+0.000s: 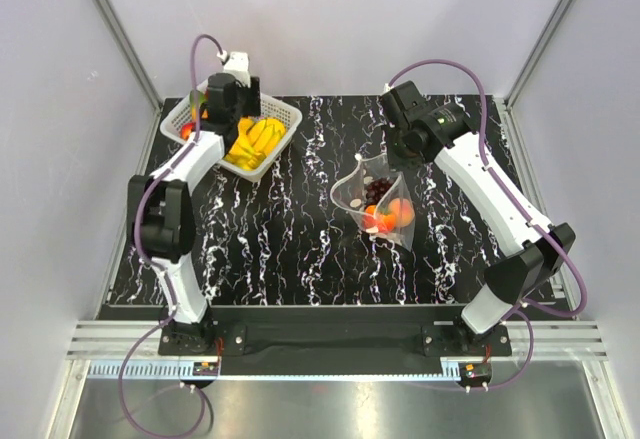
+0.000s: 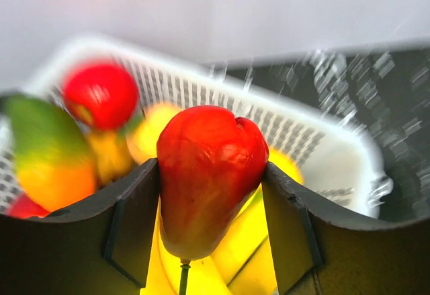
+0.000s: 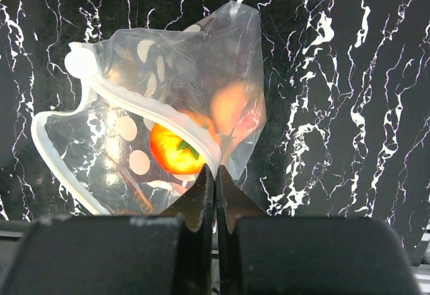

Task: Place the food in the zip-top bag and seal the zipper
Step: Pick up the fake fruit from the bin, then place the fake fruit in the zipper food storage bag.

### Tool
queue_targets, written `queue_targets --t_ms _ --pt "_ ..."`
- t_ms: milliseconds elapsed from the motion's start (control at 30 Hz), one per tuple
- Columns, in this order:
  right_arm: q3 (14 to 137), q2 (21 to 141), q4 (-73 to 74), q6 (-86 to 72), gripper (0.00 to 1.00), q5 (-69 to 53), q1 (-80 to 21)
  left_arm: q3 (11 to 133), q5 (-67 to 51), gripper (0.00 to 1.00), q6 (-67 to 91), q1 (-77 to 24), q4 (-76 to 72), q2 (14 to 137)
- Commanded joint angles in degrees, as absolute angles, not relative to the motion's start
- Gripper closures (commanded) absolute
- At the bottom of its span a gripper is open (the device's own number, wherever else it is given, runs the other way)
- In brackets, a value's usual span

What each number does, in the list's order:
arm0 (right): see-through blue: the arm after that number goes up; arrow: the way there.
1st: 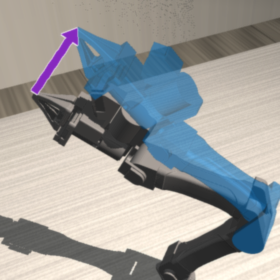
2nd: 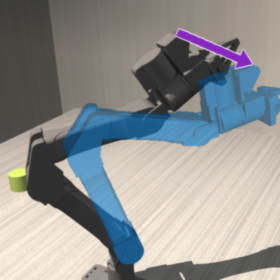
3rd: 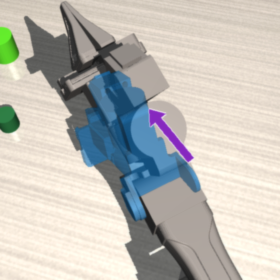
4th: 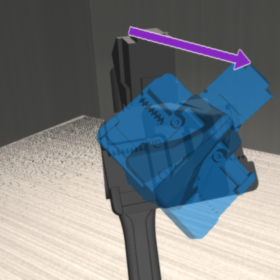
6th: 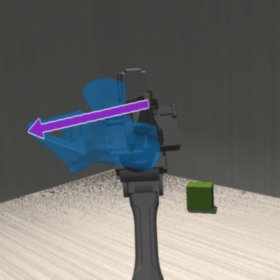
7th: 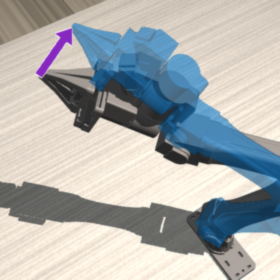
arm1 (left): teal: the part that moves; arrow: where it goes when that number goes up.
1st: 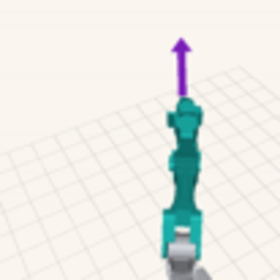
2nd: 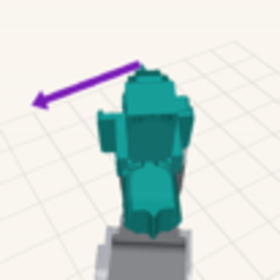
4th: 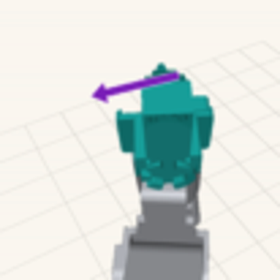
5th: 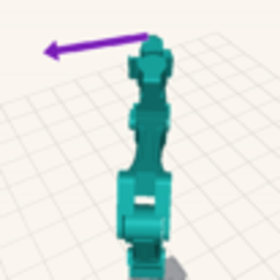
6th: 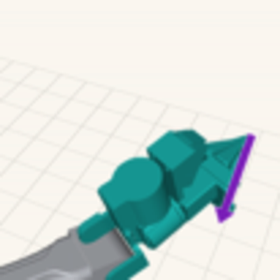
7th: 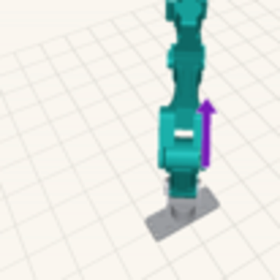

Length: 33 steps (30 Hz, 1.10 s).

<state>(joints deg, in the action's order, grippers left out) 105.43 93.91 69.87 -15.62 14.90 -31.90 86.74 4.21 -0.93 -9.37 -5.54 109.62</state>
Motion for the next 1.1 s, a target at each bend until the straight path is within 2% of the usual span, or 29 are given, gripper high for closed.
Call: queue_targets --t_ms 0,200,333,500,667,867,1067 --pt "106.61 91.58 68.99 -14.85 1.0 14.59 -32.43 83.68 1.49 0.64 2.02 -9.58 -15.4 100.93" --pt "107.75 92.02 69.17 -14.85 1.0 15.03 -32.43 72.01 0.26 0.62 6.41 -14.23 -11.08 86.95" --pt "107.4 92.02 68.99 -15.03 1.0 15.03 -32.43 68.82 0.26 0.61 6.07 -20.99 -8.36 76.06" --pt "106.97 91.85 69.26 -14.77 1.0 15.99 -32.43 65.94 -1.76 0.59 12.73 -28.29 -1.68 68.83" --pt "106.35 91.76 68.73 -14.94 1.0 15.82 -32.43 54.34 -0.97 0.58 21.08 -38.47 -6.14 59.61" --pt "105.65 91.32 68.21 -15.12 1.0 15.21 -32.43 50.89 -0.53 0.58 22.06 -44.81 -6.33 57.57" --pt "104.68 90.7 67.94 -15.12 1.0 15.29 -32.43 54.31 -1.58 0.58 21.71 -47.37 -5.53 64.06"
